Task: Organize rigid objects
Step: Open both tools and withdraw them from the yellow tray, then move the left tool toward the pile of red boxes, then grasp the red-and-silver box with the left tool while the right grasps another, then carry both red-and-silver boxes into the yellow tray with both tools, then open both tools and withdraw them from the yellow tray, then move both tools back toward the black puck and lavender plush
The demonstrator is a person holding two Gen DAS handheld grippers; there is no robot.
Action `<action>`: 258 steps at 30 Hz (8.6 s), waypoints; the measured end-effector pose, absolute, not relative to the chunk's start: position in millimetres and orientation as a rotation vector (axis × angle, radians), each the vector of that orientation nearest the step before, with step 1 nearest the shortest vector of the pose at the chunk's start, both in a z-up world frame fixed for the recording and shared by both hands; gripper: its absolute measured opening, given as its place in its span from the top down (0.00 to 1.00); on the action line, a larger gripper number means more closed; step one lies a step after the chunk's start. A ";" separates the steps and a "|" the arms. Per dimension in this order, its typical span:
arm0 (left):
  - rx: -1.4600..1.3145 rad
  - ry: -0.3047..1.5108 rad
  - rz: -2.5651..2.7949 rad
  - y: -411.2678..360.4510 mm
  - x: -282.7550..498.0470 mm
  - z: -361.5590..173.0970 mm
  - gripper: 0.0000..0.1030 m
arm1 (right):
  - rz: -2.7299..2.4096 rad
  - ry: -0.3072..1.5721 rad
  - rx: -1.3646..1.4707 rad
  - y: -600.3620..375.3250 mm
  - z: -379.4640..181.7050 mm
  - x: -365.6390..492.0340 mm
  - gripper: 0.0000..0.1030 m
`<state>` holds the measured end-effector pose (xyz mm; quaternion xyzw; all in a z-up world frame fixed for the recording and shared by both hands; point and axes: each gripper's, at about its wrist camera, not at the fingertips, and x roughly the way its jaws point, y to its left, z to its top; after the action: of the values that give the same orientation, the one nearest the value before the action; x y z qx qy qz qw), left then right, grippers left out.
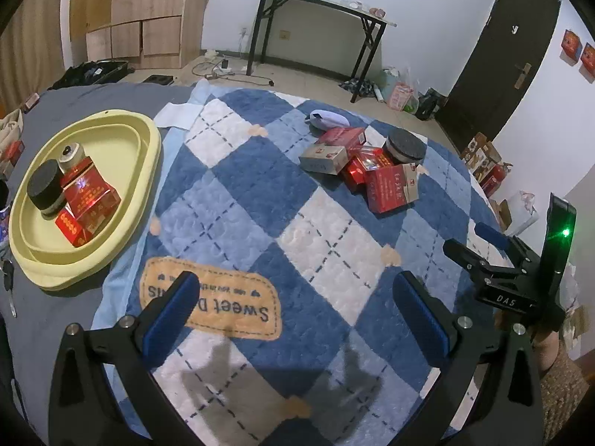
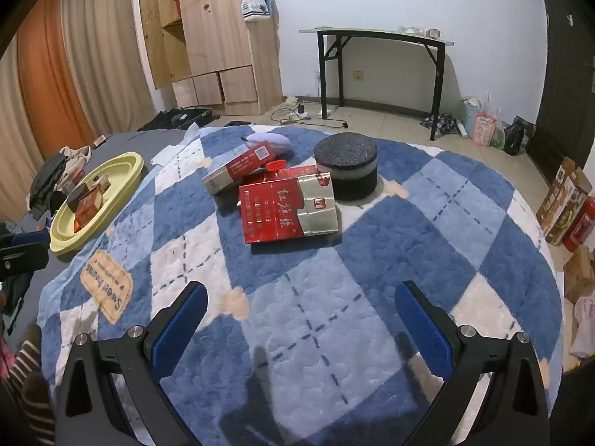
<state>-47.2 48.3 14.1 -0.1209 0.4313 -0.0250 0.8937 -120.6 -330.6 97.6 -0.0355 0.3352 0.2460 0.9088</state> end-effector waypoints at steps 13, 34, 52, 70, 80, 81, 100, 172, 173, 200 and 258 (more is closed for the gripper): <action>-0.255 0.894 -0.054 48.0 -47.6 13.2 0.00 | 0.512 0.704 -0.067 -331.7 94.3 -120.6 0.00; -0.275 0.895 -0.056 48.5 -48.2 12.9 0.00 | 0.512 0.704 -0.074 -331.7 94.8 -122.1 0.00; -0.282 0.898 -0.064 49.4 -48.0 11.4 0.00 | 0.519 0.703 -0.087 -329.4 95.7 -123.3 0.00; 0.027 0.985 -0.436 44.3 87.0 44.3 0.00 | 0.571 0.684 -0.064 -313.2 98.0 -101.9 0.00; -0.025 0.997 -0.575 24.7 176.2 -18.1 0.00 | 0.589 0.701 -0.085 -289.3 83.1 -45.6 0.00; -0.021 1.007 -0.578 23.2 182.1 -24.9 0.00 | 0.592 0.694 -0.091 -287.0 80.3 -41.7 0.00; -0.061 1.009 -0.417 5.0 182.0 -32.5 0.39 | 0.603 0.704 -0.025 -275.1 57.2 -6.2 0.12; -0.065 0.773 0.123 44.5 -52.1 17.8 0.40 | 0.412 0.718 0.037 -315.5 85.8 -133.8 0.12; -0.067 0.775 0.122 44.6 -52.0 17.4 0.40 | 0.411 0.718 0.034 -315.4 85.7 -133.9 0.12; -0.319 0.871 0.345 315.2 -39.1 -4.6 0.41 | 0.895 0.779 -0.040 -5.1 164.3 -71.5 0.12; -0.297 0.912 0.095 53.4 -25.1 -22.8 0.00 | 0.449 0.711 0.098 -347.4 127.0 -159.2 0.00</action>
<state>-25.1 53.4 -22.8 -0.1427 0.4386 0.0458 0.8861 -159.2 -347.4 127.0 0.0474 0.3452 0.2178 0.9117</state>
